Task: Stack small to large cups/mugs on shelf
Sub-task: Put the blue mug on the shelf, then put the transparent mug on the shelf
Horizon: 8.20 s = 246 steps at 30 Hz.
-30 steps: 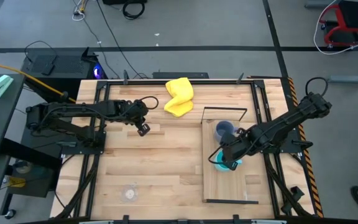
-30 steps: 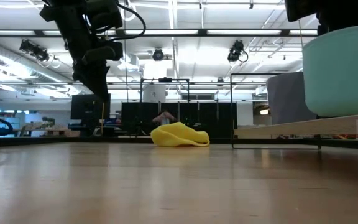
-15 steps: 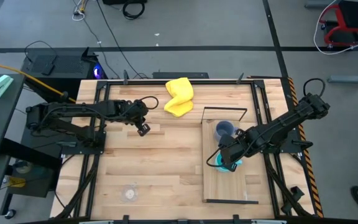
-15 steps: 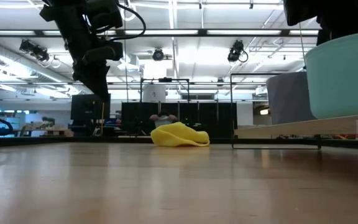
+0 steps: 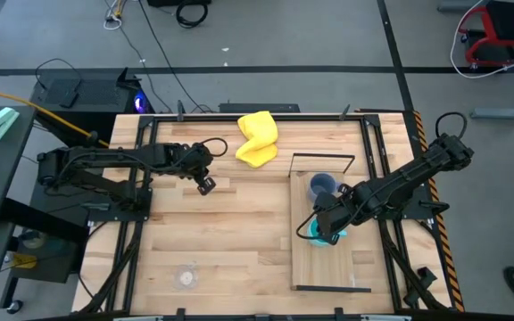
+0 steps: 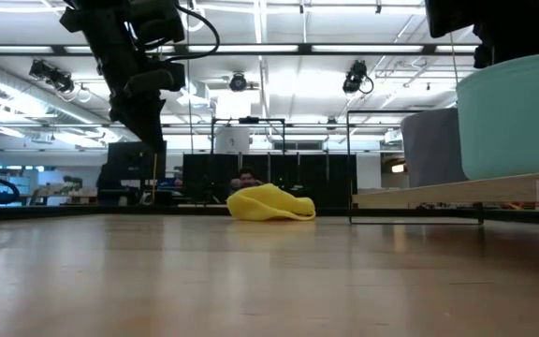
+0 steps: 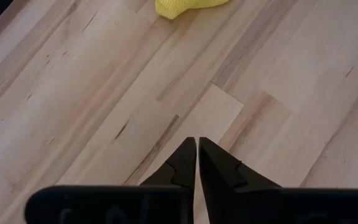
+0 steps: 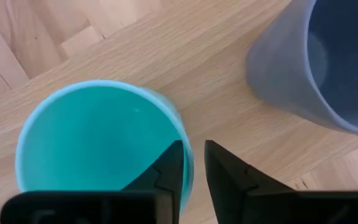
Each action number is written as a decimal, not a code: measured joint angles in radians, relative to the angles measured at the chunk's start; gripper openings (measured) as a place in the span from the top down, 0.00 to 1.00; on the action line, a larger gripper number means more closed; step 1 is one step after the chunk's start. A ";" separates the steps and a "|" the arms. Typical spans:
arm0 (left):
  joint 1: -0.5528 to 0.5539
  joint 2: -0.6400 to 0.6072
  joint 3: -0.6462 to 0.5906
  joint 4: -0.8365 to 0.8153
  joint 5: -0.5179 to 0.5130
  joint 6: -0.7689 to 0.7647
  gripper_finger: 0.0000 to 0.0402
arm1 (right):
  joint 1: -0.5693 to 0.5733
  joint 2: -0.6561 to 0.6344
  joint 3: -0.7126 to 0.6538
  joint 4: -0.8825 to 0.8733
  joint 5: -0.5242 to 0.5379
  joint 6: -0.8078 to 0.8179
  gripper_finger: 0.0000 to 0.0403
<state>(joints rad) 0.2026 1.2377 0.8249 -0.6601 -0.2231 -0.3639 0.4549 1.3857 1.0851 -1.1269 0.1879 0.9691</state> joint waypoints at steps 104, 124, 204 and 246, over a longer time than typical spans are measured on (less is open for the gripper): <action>-1.113 0.204 0.148 -0.150 0.091 -1.483 0.75 | 0.177 -0.156 0.103 -0.011 0.182 0.083 0.80; -1.113 0.189 0.142 -0.100 0.097 -1.423 0.74 | 0.177 -0.156 0.103 -0.012 0.201 0.083 0.80; -0.621 0.311 0.508 -0.078 0.136 -0.514 0.98 | 0.258 -0.156 0.103 -0.153 0.170 0.294 0.80; -0.499 1.050 1.245 -0.494 0.169 -0.138 0.98 | 0.454 -0.146 0.020 -0.210 0.241 0.602 0.80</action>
<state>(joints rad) -0.2965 2.2879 2.0701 -1.1545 -0.0542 -0.5018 0.9085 1.2392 1.1049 -1.3369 0.4294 1.5711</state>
